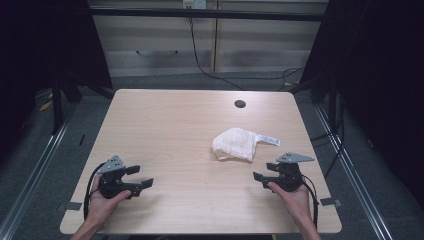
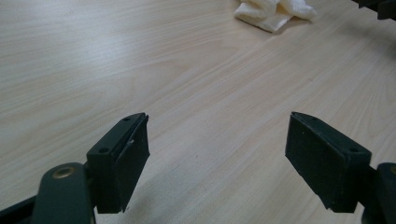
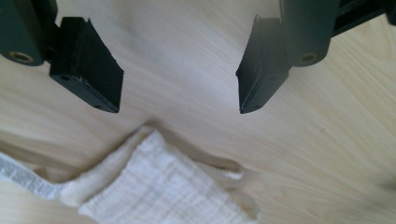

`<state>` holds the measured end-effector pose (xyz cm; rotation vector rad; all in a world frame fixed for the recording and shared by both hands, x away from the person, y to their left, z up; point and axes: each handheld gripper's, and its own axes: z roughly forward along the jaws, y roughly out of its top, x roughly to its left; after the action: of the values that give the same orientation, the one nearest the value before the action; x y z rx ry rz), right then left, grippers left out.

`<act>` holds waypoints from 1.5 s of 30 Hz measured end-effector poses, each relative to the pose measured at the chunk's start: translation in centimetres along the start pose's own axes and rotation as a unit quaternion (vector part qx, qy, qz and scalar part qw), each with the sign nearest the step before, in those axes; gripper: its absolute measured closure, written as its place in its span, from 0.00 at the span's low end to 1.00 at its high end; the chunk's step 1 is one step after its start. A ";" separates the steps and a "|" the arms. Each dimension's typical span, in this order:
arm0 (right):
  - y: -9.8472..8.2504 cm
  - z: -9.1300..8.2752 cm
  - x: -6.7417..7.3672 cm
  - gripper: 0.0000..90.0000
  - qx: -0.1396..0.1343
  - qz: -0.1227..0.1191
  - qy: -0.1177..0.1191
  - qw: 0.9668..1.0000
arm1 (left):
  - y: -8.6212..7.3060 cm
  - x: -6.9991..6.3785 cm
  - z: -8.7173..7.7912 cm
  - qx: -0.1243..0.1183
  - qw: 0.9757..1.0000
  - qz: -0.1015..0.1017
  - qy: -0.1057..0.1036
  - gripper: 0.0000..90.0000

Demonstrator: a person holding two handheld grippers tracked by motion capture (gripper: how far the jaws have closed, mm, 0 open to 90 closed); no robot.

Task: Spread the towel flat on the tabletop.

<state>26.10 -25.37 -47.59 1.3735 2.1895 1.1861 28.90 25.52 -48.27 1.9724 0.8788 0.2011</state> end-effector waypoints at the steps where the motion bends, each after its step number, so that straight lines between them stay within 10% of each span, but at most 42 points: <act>1: 0.0 0.0 0.0 0.35 0.000 0.000 0.000 1.000 | 0.0 0.0 0.0 0.000 1.000 0.000 0.000 0.24; 13: 3.1 1.9 -0.6 0.43 0.011 -0.014 0.035 0.999 | 0.0 -0.2 -0.1 -0.001 1.000 0.009 0.000 0.24; 36: 8.2 8.4 -3.0 0.55 0.055 -0.031 0.013 0.998 | 0.1 0.0 0.2 0.004 1.000 0.013 0.009 0.24; 45: 6.8 11.4 -2.9 0.47 0.077 -0.034 -0.009 0.996 | 0.1 0.0 0.4 0.006 1.000 0.015 0.008 0.25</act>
<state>38.75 -20.92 -49.89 1.3514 2.3365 0.9959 29.14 25.22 -48.38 1.9991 0.8639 0.2298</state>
